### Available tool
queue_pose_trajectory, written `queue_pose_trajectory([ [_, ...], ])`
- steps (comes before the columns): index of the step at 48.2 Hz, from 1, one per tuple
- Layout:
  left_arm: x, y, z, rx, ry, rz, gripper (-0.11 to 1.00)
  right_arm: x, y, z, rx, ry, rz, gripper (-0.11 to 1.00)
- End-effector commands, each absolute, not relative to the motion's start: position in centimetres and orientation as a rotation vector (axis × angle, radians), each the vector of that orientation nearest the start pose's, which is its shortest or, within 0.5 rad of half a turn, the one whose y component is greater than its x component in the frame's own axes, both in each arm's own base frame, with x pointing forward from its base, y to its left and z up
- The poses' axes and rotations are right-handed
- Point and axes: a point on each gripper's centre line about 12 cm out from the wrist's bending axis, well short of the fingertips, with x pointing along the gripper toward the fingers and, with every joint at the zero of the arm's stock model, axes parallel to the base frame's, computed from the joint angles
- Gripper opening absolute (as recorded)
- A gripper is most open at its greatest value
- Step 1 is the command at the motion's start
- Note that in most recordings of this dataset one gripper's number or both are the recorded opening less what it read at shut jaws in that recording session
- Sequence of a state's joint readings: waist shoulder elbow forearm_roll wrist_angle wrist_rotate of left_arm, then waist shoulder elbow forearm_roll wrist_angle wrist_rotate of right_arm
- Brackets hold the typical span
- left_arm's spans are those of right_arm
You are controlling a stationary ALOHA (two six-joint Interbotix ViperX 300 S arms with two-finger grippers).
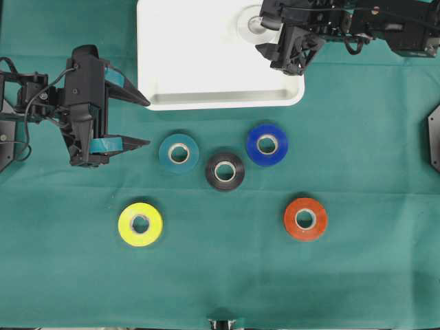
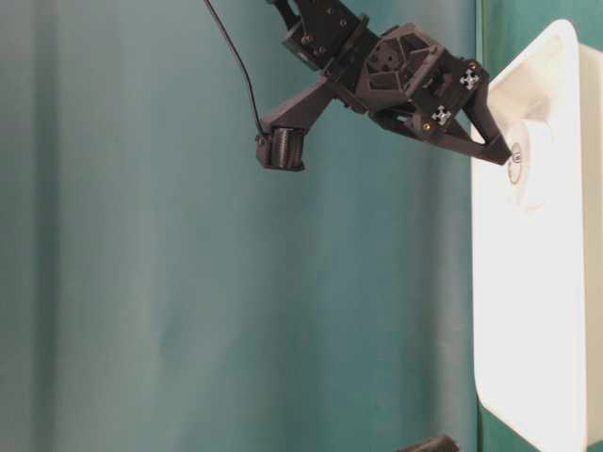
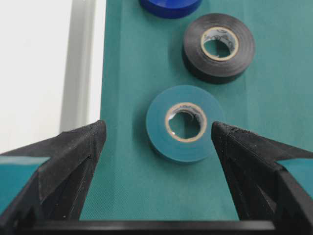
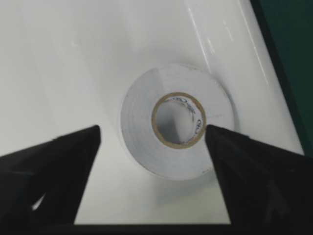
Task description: Put the tape alternately from left to right into the white case.
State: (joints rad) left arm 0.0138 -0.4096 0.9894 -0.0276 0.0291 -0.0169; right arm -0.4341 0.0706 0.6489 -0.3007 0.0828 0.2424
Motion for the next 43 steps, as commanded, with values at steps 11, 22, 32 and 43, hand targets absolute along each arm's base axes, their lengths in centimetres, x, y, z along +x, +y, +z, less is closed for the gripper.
queue_pose_trajectory([
  [11, 28.8, 0.3, 20.4, -0.048, 0.576, 0.025, 0.96, 35.5, -16.8, 15.1, 0.105, 0.762, -0.414, 0.85],
  [22, 28.7, 0.3, 20.4, -0.048, 0.575, 0.024, 0.96, 35.6, -15.6, 16.2, 0.09, 0.749, -0.391, 0.85],
  [32, 28.8, 0.3, 20.4, -0.048, 0.578, 0.024, 0.96, 35.6, -11.5, 18.7, 0.044, 0.675, -0.296, 0.85],
  [43, 28.7, 0.3, 20.4, -0.048, 0.575, 0.024, 0.96, 34.7, -7.6, 19.2, 0.012, 0.622, -0.194, 0.85],
])
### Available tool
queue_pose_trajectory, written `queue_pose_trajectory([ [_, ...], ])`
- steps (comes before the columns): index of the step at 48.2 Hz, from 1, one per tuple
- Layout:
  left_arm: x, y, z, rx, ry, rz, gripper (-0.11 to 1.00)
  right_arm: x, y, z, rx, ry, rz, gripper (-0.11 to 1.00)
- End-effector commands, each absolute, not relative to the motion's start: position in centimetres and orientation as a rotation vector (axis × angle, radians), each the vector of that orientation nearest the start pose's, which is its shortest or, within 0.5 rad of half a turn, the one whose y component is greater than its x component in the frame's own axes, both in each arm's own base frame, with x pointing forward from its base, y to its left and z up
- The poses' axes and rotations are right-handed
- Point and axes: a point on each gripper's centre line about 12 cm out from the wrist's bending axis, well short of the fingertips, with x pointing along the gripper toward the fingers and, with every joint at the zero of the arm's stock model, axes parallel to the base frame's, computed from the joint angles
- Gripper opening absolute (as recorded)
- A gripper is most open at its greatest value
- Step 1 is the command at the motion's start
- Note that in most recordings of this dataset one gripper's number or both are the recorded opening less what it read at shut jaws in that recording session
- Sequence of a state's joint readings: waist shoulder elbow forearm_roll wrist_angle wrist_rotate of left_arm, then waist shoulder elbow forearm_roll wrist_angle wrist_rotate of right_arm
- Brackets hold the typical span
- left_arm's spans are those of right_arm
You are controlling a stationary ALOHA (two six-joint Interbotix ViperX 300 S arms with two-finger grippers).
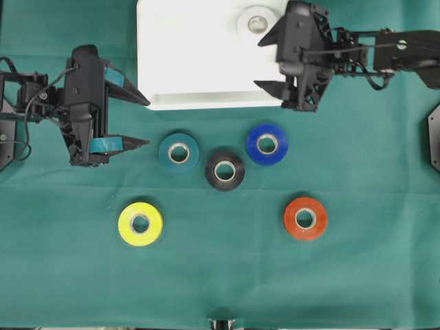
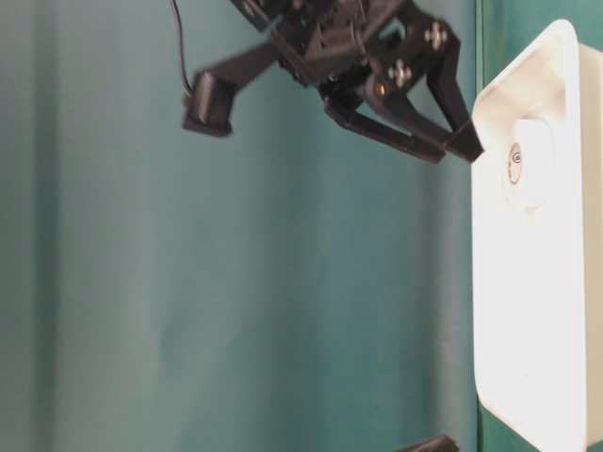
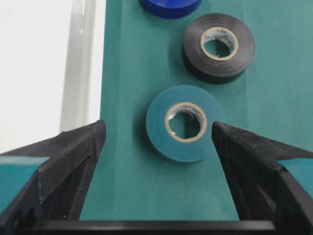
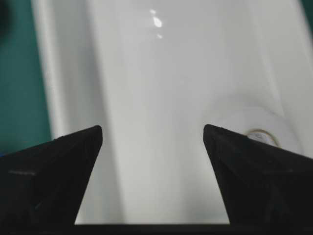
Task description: Put the tape alternately from left to right into the white case.
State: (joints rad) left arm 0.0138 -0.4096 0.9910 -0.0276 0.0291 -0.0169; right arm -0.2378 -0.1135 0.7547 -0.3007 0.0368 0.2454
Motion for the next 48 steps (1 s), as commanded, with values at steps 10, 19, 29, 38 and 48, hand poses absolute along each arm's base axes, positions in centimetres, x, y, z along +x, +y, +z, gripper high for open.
queue_pose_trajectory([
  [10, 28.8, 0.3, 20.5, -0.048, 0.573, 0.024, 0.96, 33.8, -4.8, 19.2, -0.004, 0.578, -0.111, 0.85],
  [19, 28.8, 0.3, 20.4, -0.05, 0.578, 0.025, 0.96, 33.5, -3.0, 19.3, -0.014, 0.536, -0.052, 0.85],
  [29, 28.8, 0.3, 20.5, -0.049, 0.573, 0.022, 0.96, 33.3, -0.8, 19.3, -0.026, 0.532, 0.01, 0.85],
  [38, 28.7, 0.2, 20.4, -0.049, 0.575, 0.02, 0.96, 33.3, 0.7, 19.2, -0.035, 0.536, 0.053, 0.85],
  [48, 28.8, 0.2, 20.4, -0.047, 0.578, 0.02, 0.96, 33.1, 1.1, 18.8, 0.008, 0.548, 0.051, 0.85],
])
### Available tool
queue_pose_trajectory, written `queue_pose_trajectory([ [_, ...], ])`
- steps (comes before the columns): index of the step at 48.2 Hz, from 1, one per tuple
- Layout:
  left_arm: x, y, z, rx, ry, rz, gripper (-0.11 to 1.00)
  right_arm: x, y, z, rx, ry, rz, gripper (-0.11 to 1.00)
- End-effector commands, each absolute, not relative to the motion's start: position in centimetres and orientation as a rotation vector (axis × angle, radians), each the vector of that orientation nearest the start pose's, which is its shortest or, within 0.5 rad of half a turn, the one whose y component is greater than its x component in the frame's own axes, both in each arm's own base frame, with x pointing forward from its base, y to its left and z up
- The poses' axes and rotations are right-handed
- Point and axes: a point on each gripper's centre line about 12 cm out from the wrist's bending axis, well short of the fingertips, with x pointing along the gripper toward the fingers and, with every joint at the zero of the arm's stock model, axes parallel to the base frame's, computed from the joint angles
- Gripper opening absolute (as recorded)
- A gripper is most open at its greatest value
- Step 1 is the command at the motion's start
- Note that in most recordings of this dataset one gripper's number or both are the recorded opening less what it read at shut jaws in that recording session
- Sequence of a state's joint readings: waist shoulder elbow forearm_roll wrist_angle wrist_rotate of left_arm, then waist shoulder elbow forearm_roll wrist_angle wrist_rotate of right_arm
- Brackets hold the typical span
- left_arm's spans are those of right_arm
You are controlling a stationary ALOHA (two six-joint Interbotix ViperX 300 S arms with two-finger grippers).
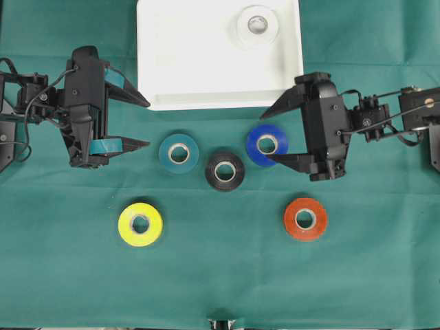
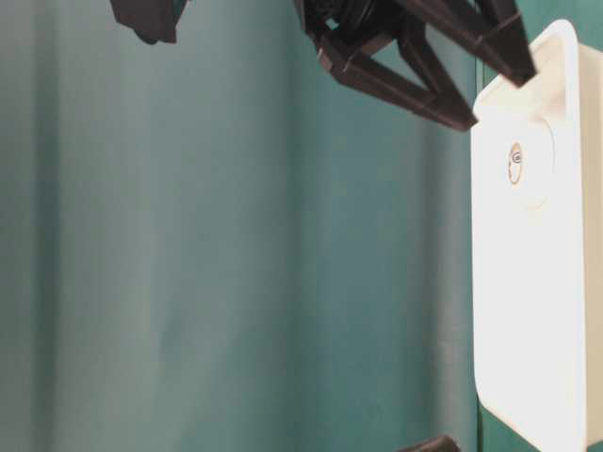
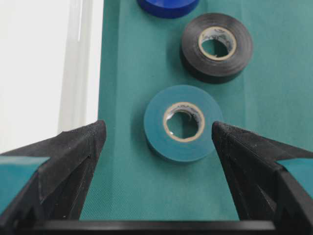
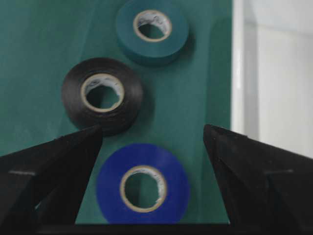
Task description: Put the tape alternately from left to right into the white case.
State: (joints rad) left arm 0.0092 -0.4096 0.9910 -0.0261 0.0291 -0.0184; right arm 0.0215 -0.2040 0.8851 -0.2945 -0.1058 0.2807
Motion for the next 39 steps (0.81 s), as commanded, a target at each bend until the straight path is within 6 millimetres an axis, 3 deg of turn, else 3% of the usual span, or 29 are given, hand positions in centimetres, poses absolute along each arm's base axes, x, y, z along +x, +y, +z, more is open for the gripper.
queue_pose_trajectory([
  [1, 28.8, 0.2, 20.4, -0.047, 0.578, 0.02, 0.96, 33.1, 1.1, 18.8, 0.014, 0.55, 0.049, 0.85],
  [16, 28.8, -0.5, 20.3, -0.042, 0.585, -0.002, 0.96, 33.4, 1.1, 18.4, 0.032, 0.561, 0.044, 0.85],
  [39, 27.3, -6.5, 19.3, -0.095, 0.677, -0.167, 0.96, 33.4, 1.1, 18.5, 0.032, 0.559, 0.044, 0.85],
])
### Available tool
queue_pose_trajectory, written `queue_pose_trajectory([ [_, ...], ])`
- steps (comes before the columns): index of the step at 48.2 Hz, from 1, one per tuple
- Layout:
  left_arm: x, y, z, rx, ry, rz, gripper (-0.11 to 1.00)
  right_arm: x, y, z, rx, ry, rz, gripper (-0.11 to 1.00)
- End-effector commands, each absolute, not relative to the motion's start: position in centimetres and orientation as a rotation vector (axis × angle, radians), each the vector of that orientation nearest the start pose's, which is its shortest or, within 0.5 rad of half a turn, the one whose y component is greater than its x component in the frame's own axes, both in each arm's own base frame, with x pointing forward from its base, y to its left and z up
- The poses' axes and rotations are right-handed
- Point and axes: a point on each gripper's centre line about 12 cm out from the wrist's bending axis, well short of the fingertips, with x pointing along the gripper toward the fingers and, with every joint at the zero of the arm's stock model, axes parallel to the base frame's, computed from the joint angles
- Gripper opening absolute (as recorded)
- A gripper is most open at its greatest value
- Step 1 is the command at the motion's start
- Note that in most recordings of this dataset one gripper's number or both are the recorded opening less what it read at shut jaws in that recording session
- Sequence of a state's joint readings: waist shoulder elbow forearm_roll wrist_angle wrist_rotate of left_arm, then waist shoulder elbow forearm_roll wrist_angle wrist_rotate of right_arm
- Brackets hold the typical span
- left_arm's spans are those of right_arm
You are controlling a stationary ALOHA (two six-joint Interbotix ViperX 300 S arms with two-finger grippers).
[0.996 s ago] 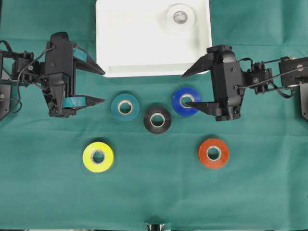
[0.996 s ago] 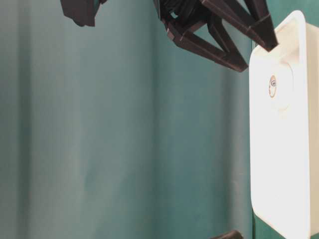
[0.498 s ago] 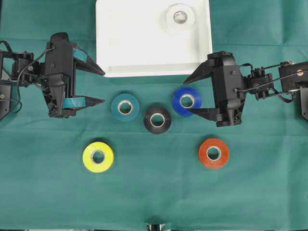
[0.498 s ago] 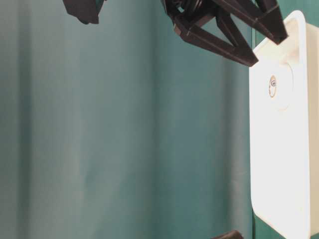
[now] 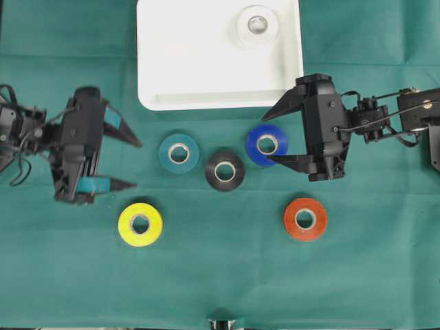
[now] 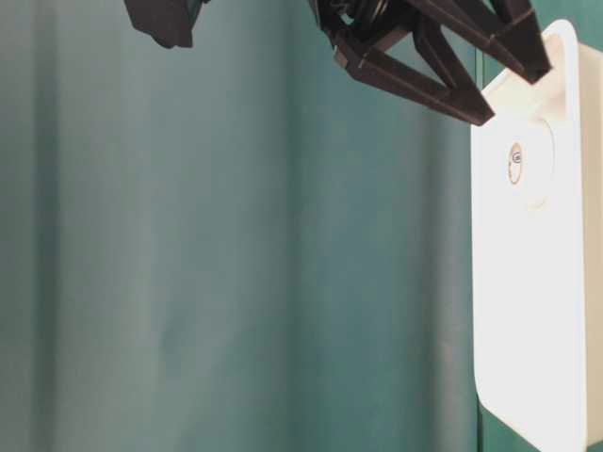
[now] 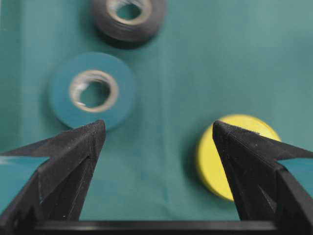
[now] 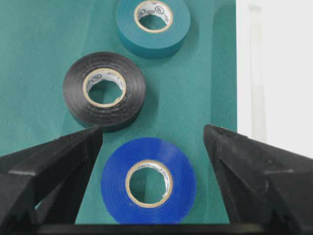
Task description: Put the tape alternately from left to right into the white case.
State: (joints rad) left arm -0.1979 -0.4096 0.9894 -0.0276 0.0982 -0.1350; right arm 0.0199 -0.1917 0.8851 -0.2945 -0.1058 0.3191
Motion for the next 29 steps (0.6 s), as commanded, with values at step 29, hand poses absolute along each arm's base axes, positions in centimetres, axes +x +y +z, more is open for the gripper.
queue_pose_trajectory([
  [29, 28.4, -8.6, 16.4, -0.123, 0.795, -0.183, 0.96, 33.4, 1.1, 18.3, 0.035, 0.564, 0.043, 0.85],
])
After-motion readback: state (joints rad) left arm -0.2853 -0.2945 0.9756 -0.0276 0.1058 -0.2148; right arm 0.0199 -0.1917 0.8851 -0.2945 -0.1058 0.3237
